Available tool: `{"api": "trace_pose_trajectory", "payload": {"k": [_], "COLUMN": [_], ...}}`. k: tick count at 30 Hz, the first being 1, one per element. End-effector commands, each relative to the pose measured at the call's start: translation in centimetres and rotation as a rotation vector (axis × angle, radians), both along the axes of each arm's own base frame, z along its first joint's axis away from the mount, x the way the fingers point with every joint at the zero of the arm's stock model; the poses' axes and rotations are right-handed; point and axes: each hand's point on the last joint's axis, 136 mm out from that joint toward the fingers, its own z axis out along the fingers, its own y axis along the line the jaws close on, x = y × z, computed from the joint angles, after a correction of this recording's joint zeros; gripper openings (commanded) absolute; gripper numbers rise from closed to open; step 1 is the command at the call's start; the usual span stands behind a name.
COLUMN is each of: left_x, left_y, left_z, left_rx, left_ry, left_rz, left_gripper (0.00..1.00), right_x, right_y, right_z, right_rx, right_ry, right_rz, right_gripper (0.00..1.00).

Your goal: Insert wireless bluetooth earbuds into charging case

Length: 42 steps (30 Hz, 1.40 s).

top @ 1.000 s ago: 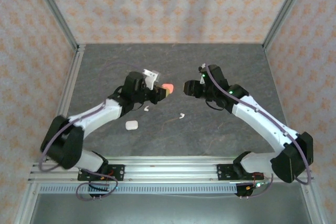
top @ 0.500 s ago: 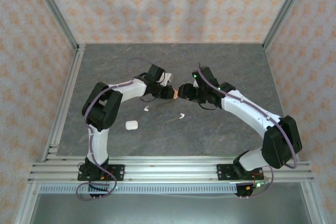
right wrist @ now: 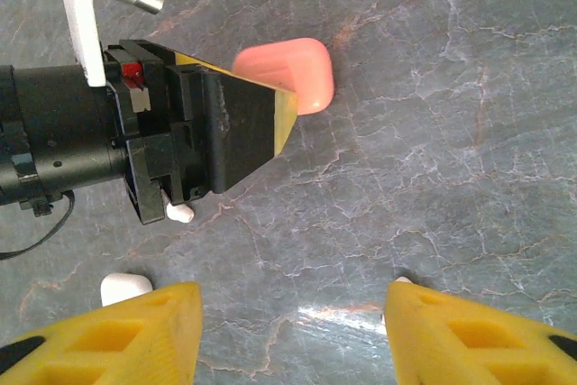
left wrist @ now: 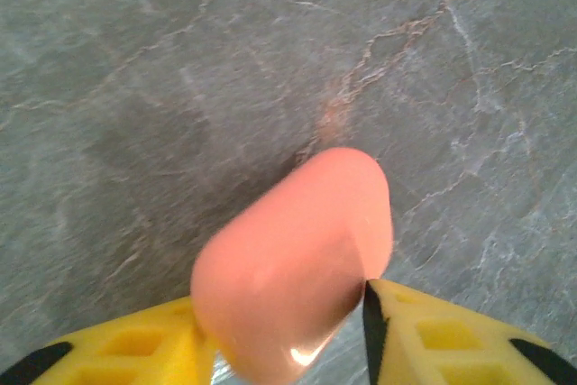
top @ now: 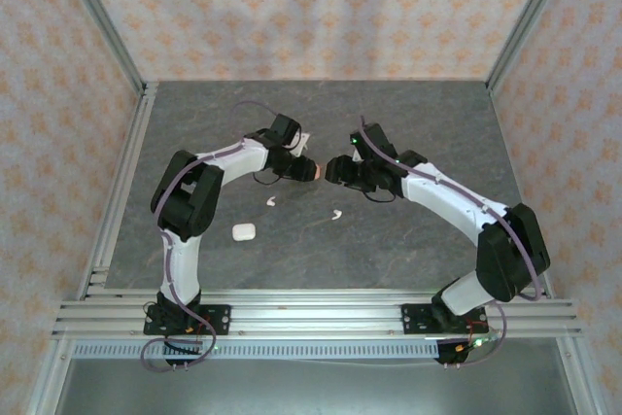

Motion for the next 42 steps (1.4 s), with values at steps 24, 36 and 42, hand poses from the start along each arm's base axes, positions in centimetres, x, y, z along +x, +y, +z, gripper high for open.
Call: {"api": "trace_pose_trajectory", "payload": {"k": [24, 36, 42], "left_x": [-12.2, -17.6, -16.8], "left_y": [20.1, 24.9, 24.3], "left_z": [7.7, 6.1, 4.2], "left_rx": [0.163, -0.017, -0.223], "left_ry": [-0.174, -0.130, 0.033], "left_rz": [0.535, 0.944, 1.017], "left_gripper": [0.69, 0.83, 0.83], "right_x": [-5.6, -7.7, -7.5], "right_y": [13.2, 23.6, 24.8], "right_z": [-1.6, -6.8, -8.8], "right_rx": [-0.143, -0.191, -0.238], "right_ry": [-0.049, -0.016, -0.018], "right_rz": [0.346, 0.689, 0.803], "right_gripper": [0.55, 0.56, 0.60]}}
